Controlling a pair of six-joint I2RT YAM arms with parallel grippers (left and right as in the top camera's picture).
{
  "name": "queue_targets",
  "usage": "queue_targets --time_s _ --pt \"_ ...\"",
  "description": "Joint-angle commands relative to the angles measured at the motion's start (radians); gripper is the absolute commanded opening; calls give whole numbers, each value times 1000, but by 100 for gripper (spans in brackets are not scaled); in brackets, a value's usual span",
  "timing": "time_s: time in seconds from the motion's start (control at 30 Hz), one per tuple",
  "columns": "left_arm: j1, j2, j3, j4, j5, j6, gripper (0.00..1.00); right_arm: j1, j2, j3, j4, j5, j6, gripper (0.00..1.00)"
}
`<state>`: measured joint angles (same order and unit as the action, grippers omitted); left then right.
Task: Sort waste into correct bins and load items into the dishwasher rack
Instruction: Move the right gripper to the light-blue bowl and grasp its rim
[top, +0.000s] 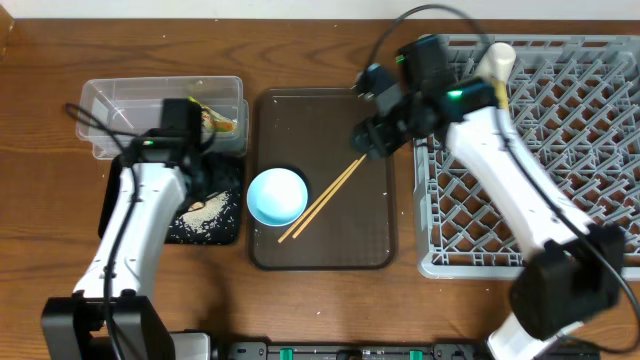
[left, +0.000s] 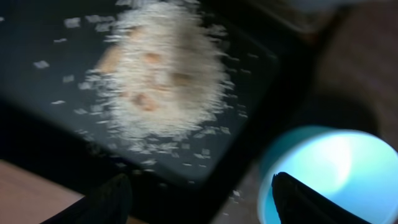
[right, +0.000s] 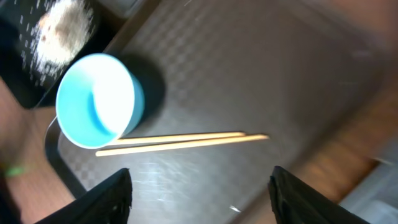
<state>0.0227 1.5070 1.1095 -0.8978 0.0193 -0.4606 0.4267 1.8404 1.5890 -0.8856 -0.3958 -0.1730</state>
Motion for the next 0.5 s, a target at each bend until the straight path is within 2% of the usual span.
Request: queue_targets --time_s 0.0,0.27,0.47 --pt "69 -26 7 -23 -28 -24 75 63 66 -3 10 -24 43 65" --pt "131 -26 7 -40 -28 -24 75 190 208 -3 95 -18 117 59" --pt "131 -26 7 -40 -28 -24 75 253 288 -3 140 110 204 41"
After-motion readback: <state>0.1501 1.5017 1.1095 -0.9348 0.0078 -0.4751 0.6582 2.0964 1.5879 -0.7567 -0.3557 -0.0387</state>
